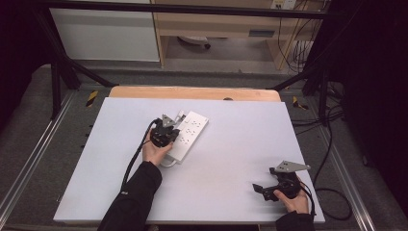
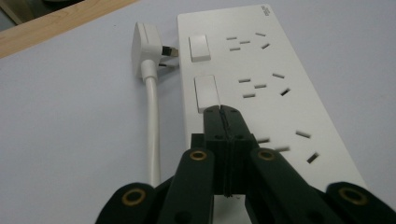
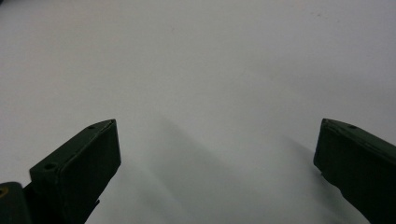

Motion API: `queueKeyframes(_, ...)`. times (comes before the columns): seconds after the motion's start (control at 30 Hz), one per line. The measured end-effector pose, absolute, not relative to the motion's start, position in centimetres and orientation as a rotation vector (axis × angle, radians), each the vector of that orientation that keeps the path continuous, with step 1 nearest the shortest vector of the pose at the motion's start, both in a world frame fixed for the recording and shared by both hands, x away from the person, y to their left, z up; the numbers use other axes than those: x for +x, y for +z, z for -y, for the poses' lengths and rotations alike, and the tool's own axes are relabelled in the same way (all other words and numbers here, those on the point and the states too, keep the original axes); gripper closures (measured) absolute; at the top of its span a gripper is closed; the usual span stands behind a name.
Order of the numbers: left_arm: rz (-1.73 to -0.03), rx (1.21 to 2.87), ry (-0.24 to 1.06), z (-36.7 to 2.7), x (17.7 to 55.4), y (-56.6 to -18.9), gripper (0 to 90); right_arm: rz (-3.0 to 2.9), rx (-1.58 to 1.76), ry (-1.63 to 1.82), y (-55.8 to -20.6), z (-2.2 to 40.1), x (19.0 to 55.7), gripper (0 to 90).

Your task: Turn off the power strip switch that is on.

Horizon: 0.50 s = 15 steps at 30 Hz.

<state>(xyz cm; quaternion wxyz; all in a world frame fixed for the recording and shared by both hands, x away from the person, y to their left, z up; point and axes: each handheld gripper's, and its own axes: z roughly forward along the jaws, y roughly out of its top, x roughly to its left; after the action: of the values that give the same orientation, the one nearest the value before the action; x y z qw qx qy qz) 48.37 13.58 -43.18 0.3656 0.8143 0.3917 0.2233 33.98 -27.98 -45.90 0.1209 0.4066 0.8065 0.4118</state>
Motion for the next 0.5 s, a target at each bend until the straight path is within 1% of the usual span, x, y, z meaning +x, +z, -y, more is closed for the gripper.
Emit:
queueKeyframes(0.13, -1.011, 2.09, 0.561, -13.71, 48.44, -43.17, 89.6, -2.356, 1.187, 1.201, -45.9, 27.98, 33.98, 1.1)
queueKeyframes(0.5, -0.998, 2.089, 0.579, -13.63, 48.42, -43.28, 89.7, -2.353, 1.19, 1.204, -45.87, 27.95, 33.95, 1.1)
